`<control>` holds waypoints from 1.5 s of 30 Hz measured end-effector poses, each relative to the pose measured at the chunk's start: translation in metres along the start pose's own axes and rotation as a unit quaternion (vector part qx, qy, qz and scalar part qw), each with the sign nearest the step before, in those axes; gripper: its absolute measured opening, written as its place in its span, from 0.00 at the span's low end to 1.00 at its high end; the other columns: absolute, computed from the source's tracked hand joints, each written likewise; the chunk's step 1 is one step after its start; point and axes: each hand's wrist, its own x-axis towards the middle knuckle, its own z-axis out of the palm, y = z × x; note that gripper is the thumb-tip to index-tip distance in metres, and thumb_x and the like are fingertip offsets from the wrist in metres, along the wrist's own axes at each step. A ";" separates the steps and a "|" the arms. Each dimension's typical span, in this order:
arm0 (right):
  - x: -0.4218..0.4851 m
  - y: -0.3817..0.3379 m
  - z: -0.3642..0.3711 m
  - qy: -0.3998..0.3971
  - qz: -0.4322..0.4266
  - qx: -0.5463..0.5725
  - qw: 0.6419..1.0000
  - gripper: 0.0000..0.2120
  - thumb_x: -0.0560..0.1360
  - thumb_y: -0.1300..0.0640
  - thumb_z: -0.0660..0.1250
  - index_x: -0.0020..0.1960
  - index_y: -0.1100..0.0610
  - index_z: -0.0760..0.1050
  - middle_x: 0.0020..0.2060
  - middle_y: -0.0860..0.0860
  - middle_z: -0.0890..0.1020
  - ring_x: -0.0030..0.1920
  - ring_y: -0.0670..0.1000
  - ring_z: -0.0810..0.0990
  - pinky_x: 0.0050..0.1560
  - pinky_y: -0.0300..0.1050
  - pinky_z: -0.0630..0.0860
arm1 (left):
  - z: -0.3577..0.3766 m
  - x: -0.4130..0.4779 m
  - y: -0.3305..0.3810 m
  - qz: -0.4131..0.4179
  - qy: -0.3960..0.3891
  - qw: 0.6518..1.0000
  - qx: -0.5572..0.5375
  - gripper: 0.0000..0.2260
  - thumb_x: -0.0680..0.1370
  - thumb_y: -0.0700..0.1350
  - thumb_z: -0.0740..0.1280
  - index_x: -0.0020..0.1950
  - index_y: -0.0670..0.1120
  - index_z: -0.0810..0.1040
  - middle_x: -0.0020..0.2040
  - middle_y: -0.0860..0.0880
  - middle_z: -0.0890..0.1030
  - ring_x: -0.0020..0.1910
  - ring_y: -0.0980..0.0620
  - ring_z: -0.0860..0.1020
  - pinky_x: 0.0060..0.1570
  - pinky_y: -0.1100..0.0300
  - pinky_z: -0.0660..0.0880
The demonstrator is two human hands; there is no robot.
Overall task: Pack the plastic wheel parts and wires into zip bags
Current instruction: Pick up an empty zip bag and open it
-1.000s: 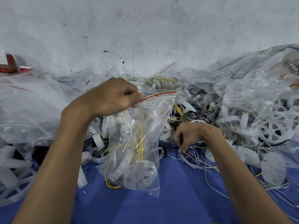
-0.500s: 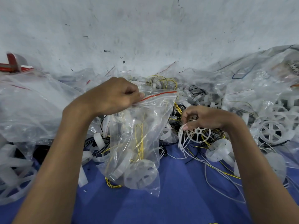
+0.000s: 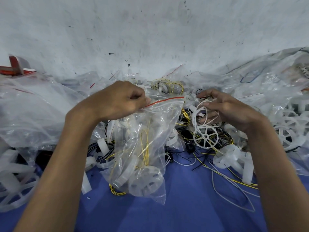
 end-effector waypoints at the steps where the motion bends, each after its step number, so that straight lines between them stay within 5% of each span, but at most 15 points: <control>1: 0.000 -0.001 -0.002 -0.002 -0.005 0.013 1.000 0.13 0.79 0.63 0.59 0.51 0.48 0.78 0.40 0.54 0.79 0.36 0.53 0.83 0.33 0.39 0.78 | 0.000 0.000 0.001 -0.002 -0.005 1.000 -0.001 0.20 0.78 0.50 0.62 0.35 0.35 0.73 0.26 0.50 0.65 0.24 0.57 0.61 0.26 0.65 0.57; 5: 0.000 -0.011 -0.004 0.023 -0.018 0.053 0.998 0.21 0.78 0.70 0.56 0.42 0.55 0.84 0.41 0.50 0.85 0.34 0.48 0.83 0.39 0.38 0.81 | -0.002 -0.001 0.004 -0.004 -0.023 1.000 0.001 0.18 0.79 0.49 0.62 0.34 0.39 0.74 0.27 0.49 0.69 0.25 0.56 0.65 0.33 0.58 0.64; 8: -0.003 -0.017 -0.002 0.058 -0.004 0.057 0.997 0.17 0.76 0.72 0.56 0.43 0.61 0.82 0.38 0.52 0.85 0.35 0.49 0.84 0.38 0.36 0.80 | -0.001 0.000 0.006 -0.009 -0.018 1.000 0.010 0.14 0.79 0.49 0.62 0.47 0.41 0.81 0.42 0.43 0.82 0.43 0.47 0.79 0.46 0.48 0.74; 10: -0.004 -0.019 0.000 0.079 0.008 0.075 0.994 0.15 0.76 0.72 0.55 0.44 0.65 0.80 0.37 0.54 0.85 0.35 0.49 0.84 0.37 0.36 0.80 | 0.001 0.001 0.006 -0.017 -0.012 1.000 0.004 0.12 0.79 0.47 0.61 0.52 0.45 0.82 0.46 0.48 0.83 0.46 0.52 0.79 0.49 0.57 0.74; 13: -0.003 -0.019 0.002 0.098 0.019 0.116 0.988 0.10 0.76 0.69 0.58 0.45 0.68 0.79 0.38 0.56 0.85 0.36 0.49 0.84 0.38 0.35 0.79 | 0.003 0.005 0.005 -0.036 -0.010 0.999 0.013 0.11 0.80 0.45 0.60 0.51 0.48 0.82 0.40 0.61 0.77 0.40 0.68 0.74 0.36 0.80 0.64; 19: -0.015 -0.029 -0.001 0.085 -0.026 0.079 0.993 0.11 0.62 0.58 0.71 0.44 0.60 0.82 0.43 0.54 0.85 0.42 0.48 0.84 0.49 0.42 0.79 | 0.007 0.012 -0.001 -0.101 0.002 0.994 0.043 0.08 0.77 0.41 0.65 0.50 0.51 0.81 0.30 0.63 0.77 0.35 0.66 0.77 0.31 0.80 0.65; 25: -0.023 -0.062 0.017 0.199 -0.205 0.158 0.945 0.05 0.68 0.64 0.71 0.41 0.57 0.83 0.36 0.51 0.85 0.42 0.48 0.83 0.49 0.36 0.77 | 0.009 0.008 0.009 -0.103 -0.038 0.991 0.071 0.18 0.69 0.45 0.73 0.58 0.54 0.79 0.47 0.64 0.81 0.35 0.74 0.72 0.31 0.78 0.65; 29: -0.024 -0.075 0.053 0.186 -0.240 0.133 0.943 0.07 0.71 0.68 0.69 0.46 0.59 0.81 0.36 0.50 0.85 0.43 0.48 0.84 0.50 0.37 0.76 | 0.011 0.007 0.018 -0.094 -0.068 0.992 0.046 0.29 0.66 0.45 0.76 0.65 0.51 0.73 0.58 0.58 0.80 0.47 0.63 0.79 0.45 0.70 0.72; 36: -0.020 -0.083 0.095 0.192 -0.298 0.167 0.920 0.07 0.72 0.70 0.67 0.44 0.60 0.80 0.37 0.49 0.85 0.42 0.47 0.84 0.46 0.35 0.76 | 0.011 0.005 0.022 -0.069 -0.078 0.994 0.045 0.36 0.64 0.46 0.80 0.68 0.45 0.70 0.62 0.53 0.77 0.54 0.61 0.79 0.57 0.59 0.76; 42: -0.017 -0.083 0.101 0.227 -0.352 0.271 0.867 0.07 0.73 0.70 0.66 0.46 0.61 0.79 0.36 0.49 0.85 0.44 0.48 0.84 0.49 0.38 0.76 | 0.007 0.003 0.018 -0.060 -0.095 0.993 0.038 0.43 0.59 0.52 0.80 0.70 0.45 0.68 0.64 0.54 0.76 0.54 0.65 0.76 0.58 0.67 0.72; 45: -0.018 -0.083 0.102 0.213 -0.340 0.243 0.883 0.07 0.73 0.70 0.66 0.46 0.61 0.79 0.36 0.49 0.85 0.43 0.48 0.84 0.48 0.37 0.76 | 0.006 0.004 0.018 -0.062 -0.089 0.994 0.021 0.49 0.53 0.58 0.79 0.71 0.46 0.68 0.61 0.57 0.77 0.51 0.67 0.76 0.52 0.73 0.70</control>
